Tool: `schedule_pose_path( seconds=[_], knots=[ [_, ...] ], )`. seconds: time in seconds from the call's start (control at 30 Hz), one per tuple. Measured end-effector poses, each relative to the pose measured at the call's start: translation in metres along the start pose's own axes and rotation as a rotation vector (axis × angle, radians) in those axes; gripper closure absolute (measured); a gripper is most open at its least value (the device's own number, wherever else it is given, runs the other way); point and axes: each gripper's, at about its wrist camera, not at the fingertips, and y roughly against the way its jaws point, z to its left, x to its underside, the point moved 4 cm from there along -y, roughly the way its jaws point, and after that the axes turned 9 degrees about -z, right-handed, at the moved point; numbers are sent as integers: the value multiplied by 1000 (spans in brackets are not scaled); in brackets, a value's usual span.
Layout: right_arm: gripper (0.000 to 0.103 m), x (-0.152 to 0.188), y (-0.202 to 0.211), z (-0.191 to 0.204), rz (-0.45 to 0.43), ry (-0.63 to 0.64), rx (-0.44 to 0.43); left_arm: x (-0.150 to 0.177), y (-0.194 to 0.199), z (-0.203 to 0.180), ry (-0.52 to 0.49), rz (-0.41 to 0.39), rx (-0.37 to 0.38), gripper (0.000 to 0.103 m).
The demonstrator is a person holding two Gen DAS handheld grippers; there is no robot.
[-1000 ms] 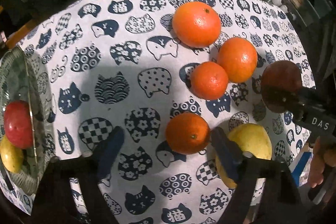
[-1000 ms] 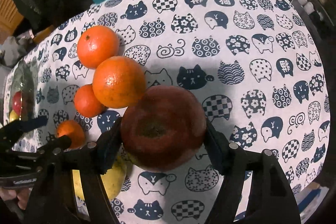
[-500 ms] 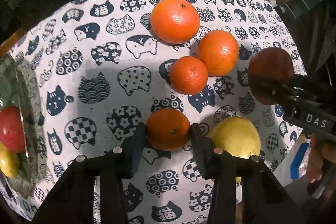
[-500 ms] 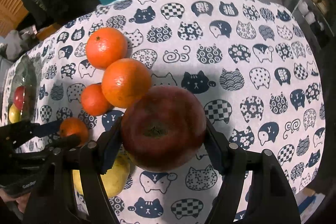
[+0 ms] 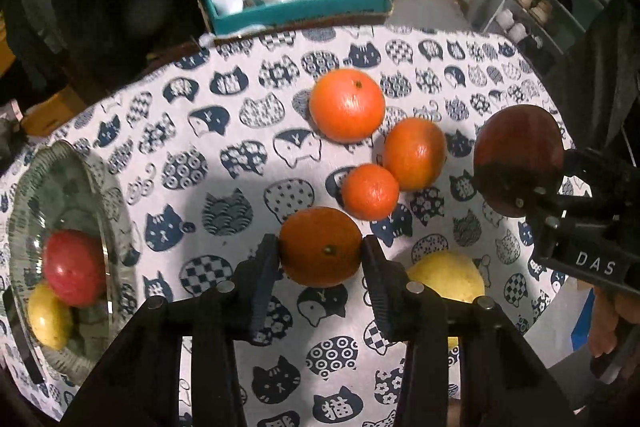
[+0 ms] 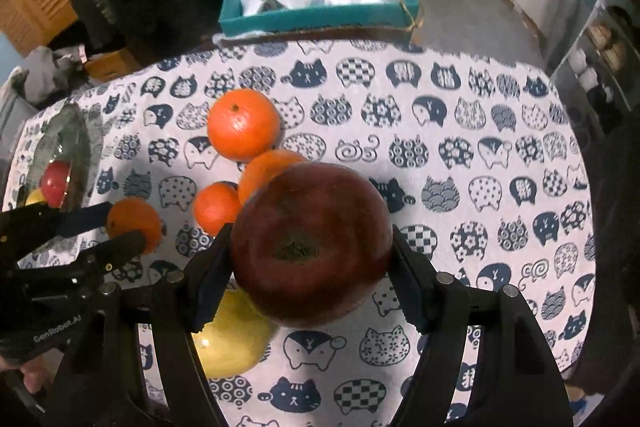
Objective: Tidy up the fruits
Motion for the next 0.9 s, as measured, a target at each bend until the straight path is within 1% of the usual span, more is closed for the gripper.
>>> schedule_pose_path(
  seconds=[0.13, 0.33, 0.67, 0.9],
  knots=[
    [31, -9, 14, 8, -48, 26, -1, -4, 13, 5, 17, -32, 1, 60],
    [31, -20, 35, 19, -107, 53, -11, -14, 40, 7, 19, -106, -5, 61],
    [31, -35, 67, 39, -190, 83, -42, -26, 87, 17, 44, -207, 7, 61],
    [31, -42, 90, 55, -237, 106, -64, -30, 120, 30, 52, -281, -8, 61]
  ],
)
